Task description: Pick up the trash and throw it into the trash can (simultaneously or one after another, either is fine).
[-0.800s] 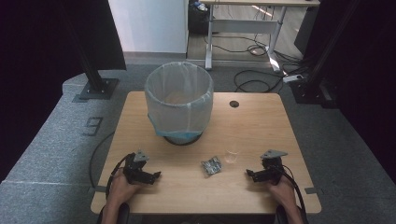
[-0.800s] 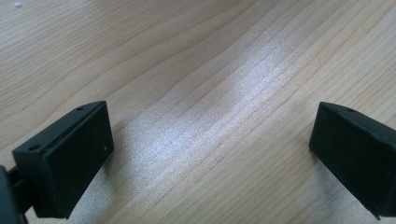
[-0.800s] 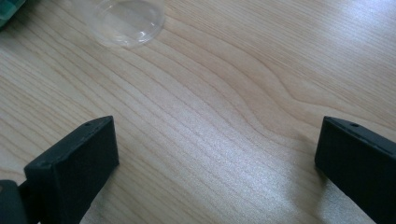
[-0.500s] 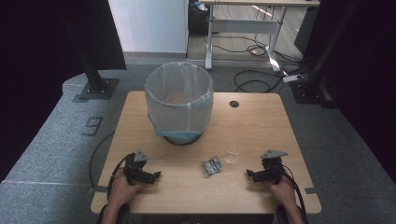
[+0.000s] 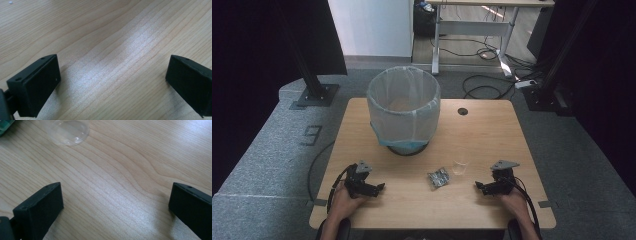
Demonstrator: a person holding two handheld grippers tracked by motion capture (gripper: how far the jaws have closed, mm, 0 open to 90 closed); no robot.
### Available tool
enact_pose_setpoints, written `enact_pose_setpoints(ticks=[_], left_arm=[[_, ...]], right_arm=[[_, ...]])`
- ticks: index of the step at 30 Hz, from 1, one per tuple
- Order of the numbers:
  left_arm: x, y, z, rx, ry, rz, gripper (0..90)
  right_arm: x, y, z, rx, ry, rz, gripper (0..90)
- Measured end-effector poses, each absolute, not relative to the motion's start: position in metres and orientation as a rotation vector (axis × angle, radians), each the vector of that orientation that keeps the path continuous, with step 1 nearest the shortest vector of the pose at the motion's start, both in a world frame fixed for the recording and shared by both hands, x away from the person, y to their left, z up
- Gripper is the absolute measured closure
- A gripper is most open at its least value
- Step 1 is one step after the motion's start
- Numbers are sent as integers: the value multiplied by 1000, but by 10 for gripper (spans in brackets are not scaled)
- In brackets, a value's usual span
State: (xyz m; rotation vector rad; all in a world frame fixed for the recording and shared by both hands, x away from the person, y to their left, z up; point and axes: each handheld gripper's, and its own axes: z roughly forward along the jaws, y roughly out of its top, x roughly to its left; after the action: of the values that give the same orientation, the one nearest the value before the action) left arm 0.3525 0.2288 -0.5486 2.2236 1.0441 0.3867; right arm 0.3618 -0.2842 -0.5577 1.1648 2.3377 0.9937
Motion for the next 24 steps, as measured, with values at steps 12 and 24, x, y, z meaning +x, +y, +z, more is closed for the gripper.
enact_pose_setpoints(ticks=[12, 24], left_arm=[[353, 229, -549, 2223, 1044, 387, 0], [353, 229, -549, 2224, 1044, 387, 0]], right_arm=[[367, -278, -557, 1161, 2354, 992, 0], [373, -263, -551, 1135, 2383, 1015, 0]])
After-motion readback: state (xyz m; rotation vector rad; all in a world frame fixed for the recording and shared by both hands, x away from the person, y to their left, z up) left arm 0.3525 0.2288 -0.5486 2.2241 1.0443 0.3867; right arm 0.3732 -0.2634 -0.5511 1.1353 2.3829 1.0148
